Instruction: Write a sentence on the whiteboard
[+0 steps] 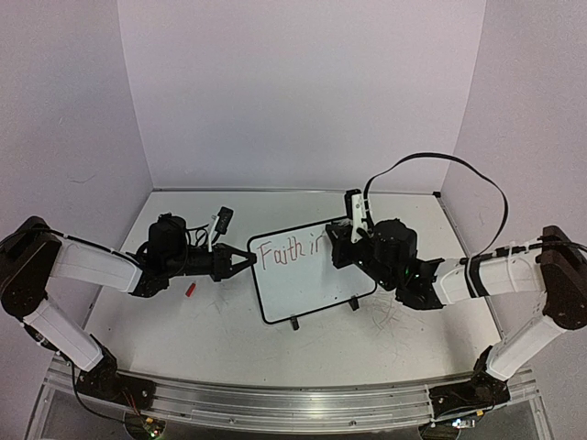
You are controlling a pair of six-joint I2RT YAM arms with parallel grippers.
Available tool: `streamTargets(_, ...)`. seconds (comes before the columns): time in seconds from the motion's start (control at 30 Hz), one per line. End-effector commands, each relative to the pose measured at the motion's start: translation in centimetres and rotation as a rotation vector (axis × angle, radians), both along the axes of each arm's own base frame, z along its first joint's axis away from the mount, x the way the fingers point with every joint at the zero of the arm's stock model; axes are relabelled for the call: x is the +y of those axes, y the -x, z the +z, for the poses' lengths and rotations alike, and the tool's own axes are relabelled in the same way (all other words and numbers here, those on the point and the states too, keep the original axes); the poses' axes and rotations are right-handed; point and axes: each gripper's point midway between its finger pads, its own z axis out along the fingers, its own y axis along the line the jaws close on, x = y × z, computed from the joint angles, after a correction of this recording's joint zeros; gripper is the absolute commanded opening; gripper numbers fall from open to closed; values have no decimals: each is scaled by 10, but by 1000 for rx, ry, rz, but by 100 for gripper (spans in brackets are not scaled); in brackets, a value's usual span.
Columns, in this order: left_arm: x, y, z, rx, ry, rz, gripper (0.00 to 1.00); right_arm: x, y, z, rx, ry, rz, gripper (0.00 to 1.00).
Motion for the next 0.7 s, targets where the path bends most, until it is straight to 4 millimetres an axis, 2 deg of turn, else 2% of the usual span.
streamTargets(0.0, 0, -4, 24, -76, 23, 7, 0, -18, -7, 8, -13, -20, -68, 0)
streamTargets(0.33, -1, -4, 25, -76, 24, 7, 0, -4, 0, -8, 27, 0, 14, 0)
streamTargets(0.67, -1, -4, 24, -76, 21, 5, 0, -5, 2, -25, 72, 15, 17, 0)
